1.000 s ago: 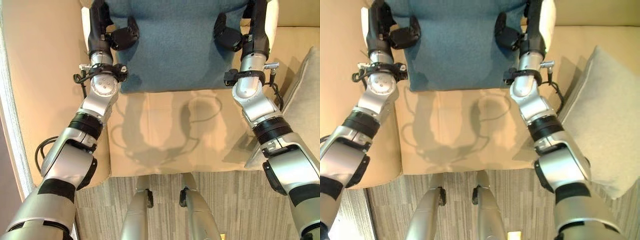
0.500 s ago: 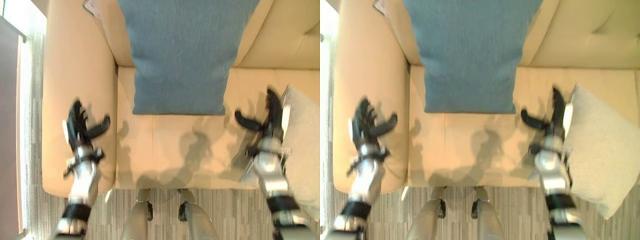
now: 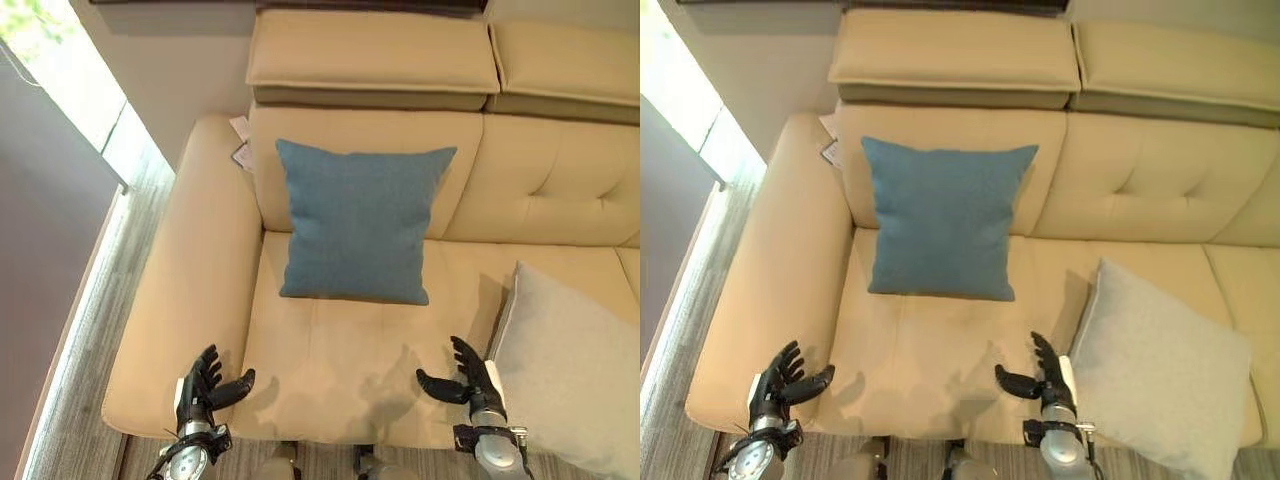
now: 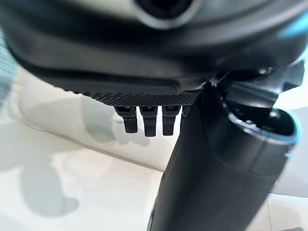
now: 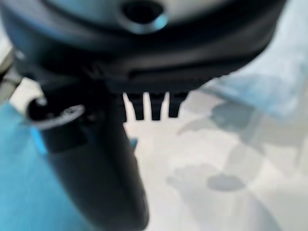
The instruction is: Pick up all the scattered cushions and arrange them neatly on the sofa.
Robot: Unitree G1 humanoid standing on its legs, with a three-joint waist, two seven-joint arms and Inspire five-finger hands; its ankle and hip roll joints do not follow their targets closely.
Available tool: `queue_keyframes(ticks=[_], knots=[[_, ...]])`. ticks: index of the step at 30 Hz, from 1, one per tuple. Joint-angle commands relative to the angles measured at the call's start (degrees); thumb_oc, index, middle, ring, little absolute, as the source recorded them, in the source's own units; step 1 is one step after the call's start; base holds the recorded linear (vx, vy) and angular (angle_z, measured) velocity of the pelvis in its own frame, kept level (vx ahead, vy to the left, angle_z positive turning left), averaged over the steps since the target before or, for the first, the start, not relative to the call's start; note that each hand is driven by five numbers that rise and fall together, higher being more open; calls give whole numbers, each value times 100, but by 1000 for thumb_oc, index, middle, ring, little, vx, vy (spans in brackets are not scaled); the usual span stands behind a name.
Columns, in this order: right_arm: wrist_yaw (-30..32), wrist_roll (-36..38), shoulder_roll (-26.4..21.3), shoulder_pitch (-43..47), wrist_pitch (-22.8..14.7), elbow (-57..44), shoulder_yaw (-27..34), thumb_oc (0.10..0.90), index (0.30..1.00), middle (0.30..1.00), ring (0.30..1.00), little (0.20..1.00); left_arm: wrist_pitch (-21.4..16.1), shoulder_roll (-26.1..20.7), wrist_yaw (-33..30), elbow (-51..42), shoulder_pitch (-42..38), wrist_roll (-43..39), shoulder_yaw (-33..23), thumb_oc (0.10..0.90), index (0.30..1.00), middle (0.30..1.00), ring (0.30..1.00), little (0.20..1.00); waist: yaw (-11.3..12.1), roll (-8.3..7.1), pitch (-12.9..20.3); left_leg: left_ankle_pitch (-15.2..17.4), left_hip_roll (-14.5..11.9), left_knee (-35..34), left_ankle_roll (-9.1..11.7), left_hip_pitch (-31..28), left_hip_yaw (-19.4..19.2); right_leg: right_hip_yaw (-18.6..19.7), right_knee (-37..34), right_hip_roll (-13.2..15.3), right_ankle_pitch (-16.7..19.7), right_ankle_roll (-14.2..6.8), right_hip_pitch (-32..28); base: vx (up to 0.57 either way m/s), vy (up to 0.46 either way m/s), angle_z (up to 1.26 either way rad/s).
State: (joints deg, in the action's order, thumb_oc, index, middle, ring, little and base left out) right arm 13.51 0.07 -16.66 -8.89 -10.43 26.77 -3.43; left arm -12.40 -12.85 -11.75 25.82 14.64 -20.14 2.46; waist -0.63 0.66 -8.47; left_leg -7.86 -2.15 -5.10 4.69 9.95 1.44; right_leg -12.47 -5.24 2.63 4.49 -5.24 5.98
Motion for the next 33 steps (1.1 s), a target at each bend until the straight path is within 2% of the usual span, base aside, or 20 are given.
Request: queue_keyframes(ticks=[1,6,7,8,10,11,12,13,14,15,17,19,20,22,25,27,28,29,30,33], knots=[[-39,-67,-233,40,-371,-138,83,800,900,900,900,900,-251,-306,123,133,-188,375,35,800,900,900,900,900,100,-123,454,399,-93,10,189,-209,-386,-196,24,89,-438,-256,-113,-21,-46,3],[-148,31,-182,-26,-399,107,-40,800,900,900,900,900,-204,-348,167,593,-178,638,135,800,900,900,900,900,79,-112,364,320,-131,10,167,-367,-356,-169,24,35,-552,-195,-276,-63,-35,13],[-134,72,-188,28,-394,138,-59,800,900,900,900,900,-183,-354,131,682,-258,661,158,800,900,900,900,900,88,-137,257,297,-117,271,178,-223,-340,-186,24,72,-545,-174,-271,-226,-35,21],[-126,118,-195,93,-378,216,-86,800,900,900,900,900,-181,-365,108,782,-345,688,195,800,900,900,900,900,91,-196,146,408,-76,656,177,-7,-345,-191,24,142,-503,-156,-236,-320,-35,23],[-117,118,-242,245,-342,356,-195,800,900,900,900,900,-178,-349,108,933,-496,710,238,800,900,900,900,900,59,-313,48,919,11,1320,71,186,-415,-246,24,294,-373,-136,-105,-338,11,47],[-136,49,-278,319,-326,446,-291,800,900,900,900,900,-170,-262,162,1128,-499,757,242,800,900,900,900,900,51,-373,73,1296,151,1844,-25,87,-280,-199,24,354,-271,-128,-29,-253,102,29],[-180,16,-283,358,-288,530,-346,800,900,900,900,900,-172,-160,196,1248,-473,751,254,800,900,900,900,900,51,-356,73,1535,252,2159,-41,-181,-55,-102,24,304,-192,-118,-52,-187,141,-27],[-182,12,-287,399,-270,595,-363,800,900,900,900,900,-180,-126,197,1303,-483,739,264,800,900,900,900,900,33,-349,81,1561,328,2179,-52,-302,120,-54,24,299,-148,-126,-25,-122,207,-55],[-182,-10,-298,441,-242,707,-375,800,900,900,900,900,-188,-79,199,1375,-501,725,301,800,900,900,900,900,-25,-277,138,1770,432,1820,-109,-734,428,62,24,246,-18,-164,52,-114,196,-49],[-163,-31,-300,464,-251,792,-393,800,900,900,900,900,-185,-77,187,1428,-547,746,359,800,900,900,900,900,-52,-254,153,1881,480,1540,-164,-938,508,99,24,240,68,-190,116,-72,150,-28],[-132,-50,-317,528,-250,893,-397,800,900,900,900,900,-185,-80,174,1490,-619,754,398,800,900,900,900,900,-79,-252,142,1903,524,1387,-196,-1009,556,105,24,272,151,-215,178,-128,139,-9],[-52,-127,-355,693,-201,1106,-425,800,900,900,900,900,-198,-142,110,1531,-813,848,538,800,900,900,900,900,-140,-235,87,1888,640,1002,-341,-1086,549,180,122,382,394,-364,525,-248,228,9],[-52,-127,-355,697,-202,1108,-425,800,900,900,900,900,-199,-142,109,1533,-817,849,537,800,900,900,900,900,-137,-238,90,1884,643,999,-343,-1080,546,185,123,385,396,-366,533,-165,130,-35],[-50,-255,-344,808,-104,1319,-545,800,900,900,900,900,-189,-205,73,1558,-914,997,601,800,900,900,900,900,-63,-242,34,1732,718,697,-421,-1061,461,148,237,509,428,-521,802,-264,190,-48],[-45,-300,-300,892,-67,1404,-612,800,900,900,900,900,-191,-238,53,1586,-957,1019,601,800,900,900,900,900,-12,-253,-55,1614,707,576,-468,-1054,358,126,575,595,416,-571,1047,-260,112,-54],[-10,-330,-296,988,-37,1466,-661,800,900,900,900,900,-168,-292,42,1634,-1037,1034,630,800,900,900,900,900,39,-237,-150,1476,651,569,-536,-916,254,-38,979,651,204,-572,1123,-296,47,-44],[-17,-340,-306,959,-40,1468,-676,800,900,900,900,900,-162,-300,58,1628,-1023,1051,656,800,900,900,900,900,84,-209,-176,1437,624,573,-570,-875,184,-87,1241,671,32,-503,1022,-386,59,-54],[-51,-370,-304,958,-33,1586,-709,800,900,900,900,900,-137,-310,117,1651,-1004,1016,689,800,900,900,900,900,139,-166,-146,1301,593,528,-642,-791,135,-57,1801,633,-272,-340,855,-256,44,-49],[-51,-370,-302,960,-34,1587,-708,800,900,900,900,900,-137,-312,117,1651,-1006,1016,688,800,900,900,900,900,136,-172,-136,1287,600,528,-644,-773,136,-57,1793,639,-259,-342,868,-203,37,-42],[-69,-415,-262,937,-21,1769,-716,800,900,900,900,900,-85,-308,186,1846,-990,961,629,800,900,900,900,900,295,-101,9,1166,513,472,-689,-649,8,-48,2291,606,-679,-269,489,-131,-17,-15]])
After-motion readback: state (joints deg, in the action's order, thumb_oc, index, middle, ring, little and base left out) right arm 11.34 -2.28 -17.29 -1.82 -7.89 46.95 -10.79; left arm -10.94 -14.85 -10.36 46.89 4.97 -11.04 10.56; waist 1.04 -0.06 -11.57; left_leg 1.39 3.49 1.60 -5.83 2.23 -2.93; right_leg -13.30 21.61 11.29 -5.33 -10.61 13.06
